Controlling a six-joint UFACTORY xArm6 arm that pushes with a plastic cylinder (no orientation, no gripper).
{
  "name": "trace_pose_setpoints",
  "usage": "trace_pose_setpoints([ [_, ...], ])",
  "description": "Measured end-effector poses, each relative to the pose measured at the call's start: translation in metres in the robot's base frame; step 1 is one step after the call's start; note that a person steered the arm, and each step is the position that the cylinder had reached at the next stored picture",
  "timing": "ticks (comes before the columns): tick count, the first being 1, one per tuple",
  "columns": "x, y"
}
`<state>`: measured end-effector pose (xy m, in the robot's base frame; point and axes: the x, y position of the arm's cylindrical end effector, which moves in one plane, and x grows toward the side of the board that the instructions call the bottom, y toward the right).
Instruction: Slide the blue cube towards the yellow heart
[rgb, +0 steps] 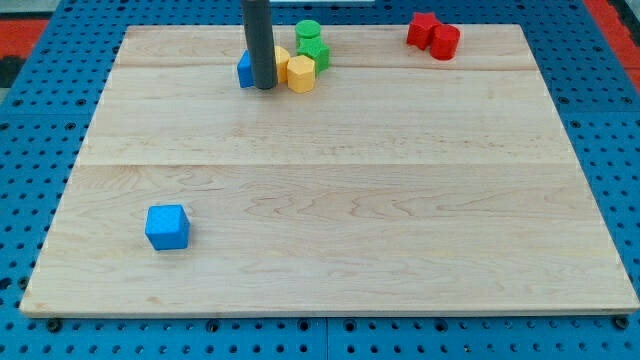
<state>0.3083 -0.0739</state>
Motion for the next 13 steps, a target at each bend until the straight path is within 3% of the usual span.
trace_pose_setpoints([
  [1, 0.013, -0.004],
  [2, 0.061, 0.04],
  [3, 0.151, 0.053],
  [4, 0.253, 0.015],
  [5, 0.27, -0.067],
  [6, 0.264, -0.152],
  [7, 0.224, -0.133],
  [8, 0.208, -0.023],
  [9, 0.264, -0.011],
  [10, 0.294, 0.009],
  [13, 0.118, 0.016],
])
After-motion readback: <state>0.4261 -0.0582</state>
